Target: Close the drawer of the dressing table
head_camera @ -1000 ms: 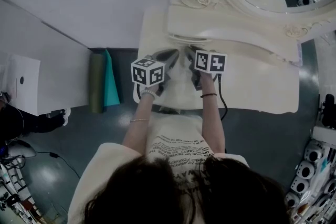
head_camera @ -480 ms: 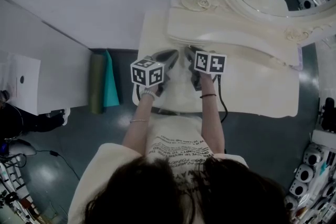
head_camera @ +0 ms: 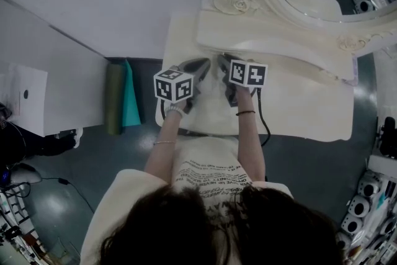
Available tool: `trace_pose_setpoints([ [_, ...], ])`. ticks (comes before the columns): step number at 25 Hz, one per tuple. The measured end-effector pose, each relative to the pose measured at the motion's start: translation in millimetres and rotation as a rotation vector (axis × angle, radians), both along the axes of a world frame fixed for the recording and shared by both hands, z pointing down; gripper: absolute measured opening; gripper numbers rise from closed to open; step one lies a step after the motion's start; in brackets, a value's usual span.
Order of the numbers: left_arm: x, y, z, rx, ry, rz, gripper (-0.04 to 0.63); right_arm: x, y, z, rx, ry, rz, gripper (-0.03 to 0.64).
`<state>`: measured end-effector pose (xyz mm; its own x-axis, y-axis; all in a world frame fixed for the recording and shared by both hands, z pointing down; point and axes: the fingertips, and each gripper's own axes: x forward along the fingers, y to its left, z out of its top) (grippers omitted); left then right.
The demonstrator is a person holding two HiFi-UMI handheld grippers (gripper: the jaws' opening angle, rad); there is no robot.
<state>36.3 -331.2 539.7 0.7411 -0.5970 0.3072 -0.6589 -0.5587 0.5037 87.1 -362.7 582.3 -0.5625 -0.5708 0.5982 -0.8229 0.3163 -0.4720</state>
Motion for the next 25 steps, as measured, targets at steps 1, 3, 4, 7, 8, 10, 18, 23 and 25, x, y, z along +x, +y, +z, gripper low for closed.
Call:
trace_pose_setpoints([
  [1, 0.1, -0.7, 0.2, 0.000, -0.001, 0.000, -0.009, 0.1, -0.8, 0.0, 0.001, -0.001, 0.000, 0.101],
  [3, -0.2, -2.2, 0.2, 0.001, -0.002, -0.001, -0.009, 0.1, -2.4, 0.0, 0.002, -0.005, 0.001, 0.101],
  [4, -0.5, -2.9, 0.1, 0.001, -0.002, -0.002, -0.009, 0.1, -3.1, 0.0, 0.002, -0.007, 0.002, 0.101],
  [7, -0.9, -4.7, 0.6, 0.000, -0.002, -0.005, -0.009, 0.1, -4.9, 0.7, 0.004, -0.007, 0.001, 0.101],
  [8, -0.9, -5.1, 0.7, 0.000, -0.002, -0.006, -0.009, 0.2, -5.4, 0.8, 0.005, -0.007, 0.001, 0.101],
  [10, -1.0, -5.4, 0.3, 0.002, -0.003, -0.006, -0.009, 0.1, -6.2, 0.3, 0.010, -0.007, 0.002, 0.101],
  [18, -3.9, -5.4, 0.6, 0.003, -0.008, -0.011, -0.009, 0.9, -9.8, 0.4, 0.027, -0.002, 0.021, 0.101],
  [23, -5.0, -4.7, -0.9, 0.007, -0.008, -0.018, -0.009, 0.7, -11.2, 0.6, 0.043, -0.001, 0.036, 0.101],
  [25, -5.6, -4.3, -2.2, 0.009, -0.007, -0.021, -0.009, 0.6, -11.2, 0.4, 0.047, -0.001, 0.039, 0.101],
])
